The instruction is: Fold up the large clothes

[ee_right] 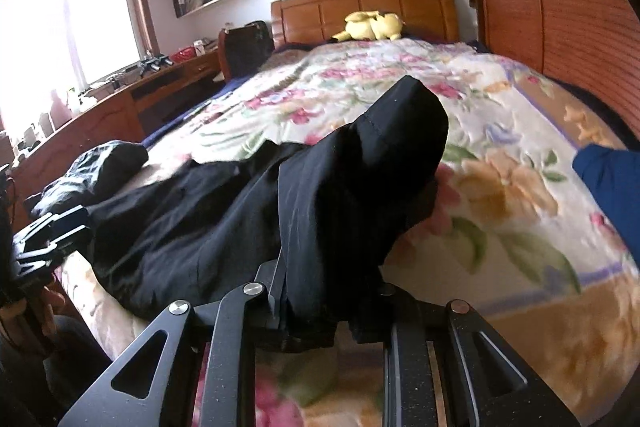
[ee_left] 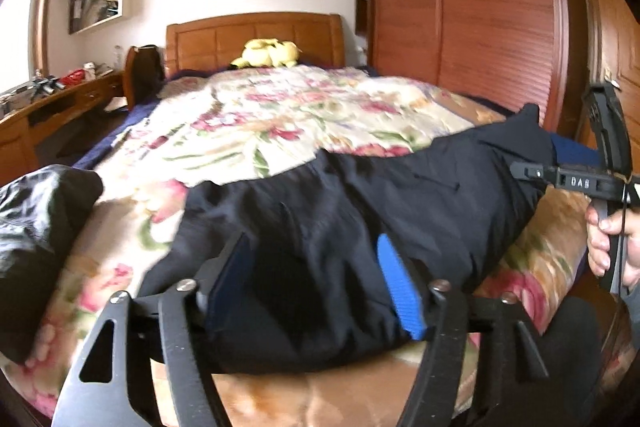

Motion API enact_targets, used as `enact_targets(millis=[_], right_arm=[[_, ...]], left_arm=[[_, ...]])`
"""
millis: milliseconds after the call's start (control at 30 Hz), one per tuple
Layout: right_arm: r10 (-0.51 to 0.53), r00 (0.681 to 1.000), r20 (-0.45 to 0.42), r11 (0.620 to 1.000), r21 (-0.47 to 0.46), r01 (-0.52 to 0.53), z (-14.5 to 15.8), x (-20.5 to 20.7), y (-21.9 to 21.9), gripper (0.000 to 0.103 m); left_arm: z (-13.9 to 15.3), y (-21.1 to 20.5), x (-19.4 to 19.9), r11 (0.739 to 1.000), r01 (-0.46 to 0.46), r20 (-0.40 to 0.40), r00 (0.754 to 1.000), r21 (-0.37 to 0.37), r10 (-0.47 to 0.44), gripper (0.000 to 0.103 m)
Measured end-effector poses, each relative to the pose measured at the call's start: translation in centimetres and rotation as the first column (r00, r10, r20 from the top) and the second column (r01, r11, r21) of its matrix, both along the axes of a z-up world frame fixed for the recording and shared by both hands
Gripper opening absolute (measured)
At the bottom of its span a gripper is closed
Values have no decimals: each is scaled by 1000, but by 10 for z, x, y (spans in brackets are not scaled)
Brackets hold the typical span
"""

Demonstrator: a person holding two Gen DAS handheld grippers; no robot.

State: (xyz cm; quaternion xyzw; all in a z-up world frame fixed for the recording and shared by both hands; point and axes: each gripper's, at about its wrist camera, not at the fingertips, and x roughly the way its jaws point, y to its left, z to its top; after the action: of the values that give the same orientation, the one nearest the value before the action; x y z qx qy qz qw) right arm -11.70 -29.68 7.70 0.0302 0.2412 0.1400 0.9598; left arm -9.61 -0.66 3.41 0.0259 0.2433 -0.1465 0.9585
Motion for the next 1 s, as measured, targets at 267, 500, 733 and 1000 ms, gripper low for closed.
enact_targets(millis=[267,500,733,1000], right_arm=[[35,999,32,999,2,-35,1,6,4,21],[87,994,71,996,-19,-86,13,14,22,21],[188,973,131,982,-55,-182,33,27,64,20],[349,923,164,937,-91,-338,46,50,145,20]], left_arm=[[8,24,-3,998,-55,28,998,-19,56,79],[7,40,-6,996,-87,27,996,-20,87,80],[9,64,-12,991,-133,27,991,-21,133,80],[12,106,-29,976,-218,35,975,-23,218,81]])
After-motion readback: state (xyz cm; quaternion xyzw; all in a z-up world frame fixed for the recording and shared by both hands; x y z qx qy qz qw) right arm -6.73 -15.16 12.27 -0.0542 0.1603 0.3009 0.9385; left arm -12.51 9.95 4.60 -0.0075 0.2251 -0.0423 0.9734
